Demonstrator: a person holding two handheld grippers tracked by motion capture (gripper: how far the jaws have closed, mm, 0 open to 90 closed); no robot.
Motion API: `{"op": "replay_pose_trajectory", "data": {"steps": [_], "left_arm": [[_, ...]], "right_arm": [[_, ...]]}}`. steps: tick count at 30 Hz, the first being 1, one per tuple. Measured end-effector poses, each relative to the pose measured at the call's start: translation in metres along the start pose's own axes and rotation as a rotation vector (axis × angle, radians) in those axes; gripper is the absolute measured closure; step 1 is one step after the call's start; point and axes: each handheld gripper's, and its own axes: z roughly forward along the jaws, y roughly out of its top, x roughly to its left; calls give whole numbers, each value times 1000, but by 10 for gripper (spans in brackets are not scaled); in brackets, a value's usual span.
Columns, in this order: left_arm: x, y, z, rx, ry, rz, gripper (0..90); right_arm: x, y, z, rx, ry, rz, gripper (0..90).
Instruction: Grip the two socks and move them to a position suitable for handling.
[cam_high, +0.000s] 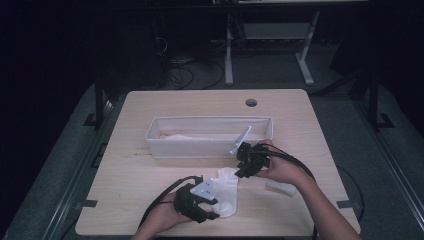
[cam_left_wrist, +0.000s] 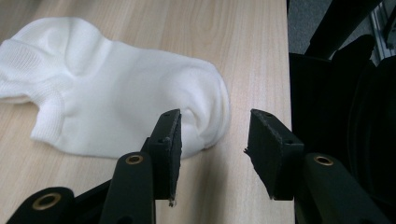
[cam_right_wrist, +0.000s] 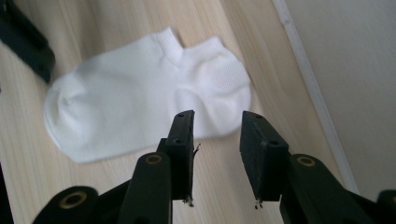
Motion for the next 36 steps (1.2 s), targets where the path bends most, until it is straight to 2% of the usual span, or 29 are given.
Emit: {"op": "replay_pose_trajectory", "data": {"steps": [9,14,27,36], "left_arm": [[1,-7,-12,-17,24,-12,537],[2,-9,-16,-26,29,-18,535],[4,-17,-24,-34,46,-42,532],[6,-22,-28,-41,53,-58,531]], "right_arm": [[-5,-31,-22,13,-20,57,676],[-7,-51,-28,18,-28,88,680],[-19,-95,-33,32,-57,178,674],[-27,-116,-36,43,-92,224,640]]}}
